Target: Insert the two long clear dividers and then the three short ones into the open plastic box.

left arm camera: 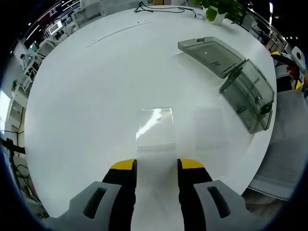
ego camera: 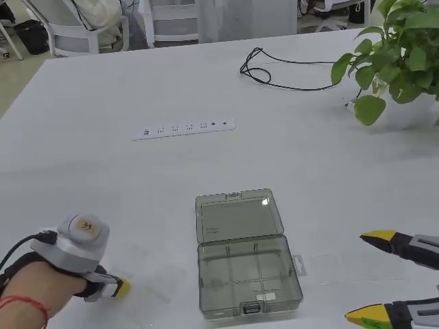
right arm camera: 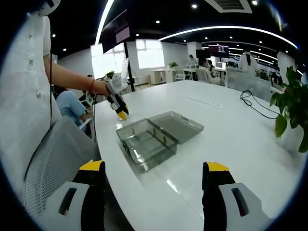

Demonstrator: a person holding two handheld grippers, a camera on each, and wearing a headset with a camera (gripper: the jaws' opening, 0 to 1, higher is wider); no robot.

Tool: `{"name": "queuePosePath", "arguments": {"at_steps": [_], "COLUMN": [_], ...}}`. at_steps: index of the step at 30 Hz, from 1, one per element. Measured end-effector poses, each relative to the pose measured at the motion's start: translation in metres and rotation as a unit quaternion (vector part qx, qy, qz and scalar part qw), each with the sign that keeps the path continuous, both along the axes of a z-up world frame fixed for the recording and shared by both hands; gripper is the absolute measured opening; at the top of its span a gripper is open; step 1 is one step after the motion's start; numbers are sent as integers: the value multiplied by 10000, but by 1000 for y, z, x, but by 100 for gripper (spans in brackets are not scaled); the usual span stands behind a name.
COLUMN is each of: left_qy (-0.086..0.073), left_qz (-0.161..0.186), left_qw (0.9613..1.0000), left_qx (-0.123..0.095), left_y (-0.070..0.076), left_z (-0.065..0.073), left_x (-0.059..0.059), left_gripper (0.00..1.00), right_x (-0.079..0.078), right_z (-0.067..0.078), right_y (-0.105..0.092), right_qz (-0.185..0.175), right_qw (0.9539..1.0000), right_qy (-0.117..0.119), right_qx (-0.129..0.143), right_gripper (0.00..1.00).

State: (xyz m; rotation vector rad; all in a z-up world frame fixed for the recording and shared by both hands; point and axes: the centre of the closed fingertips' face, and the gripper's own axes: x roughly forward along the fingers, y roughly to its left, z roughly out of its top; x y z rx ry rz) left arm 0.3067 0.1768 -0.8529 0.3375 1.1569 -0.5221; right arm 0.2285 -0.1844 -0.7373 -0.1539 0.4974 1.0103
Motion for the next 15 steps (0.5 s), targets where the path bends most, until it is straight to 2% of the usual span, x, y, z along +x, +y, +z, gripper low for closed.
{"name": "queuePosePath", "arguments": {"at_steps": [15], "left_qy": [61], "left_qz": [111], "left_qw": [9993], "left_qx": [-343], "left_y": [-4], "left_z": [5], "left_x": [-9], "left_gripper": [30], "right_x": [-1], "right_z": [-1], "right_y": [2], "right_qz": [45], "right_qw": [10000], "right_qy": [5], "right_qx": [-31], "right_gripper": [83]}}
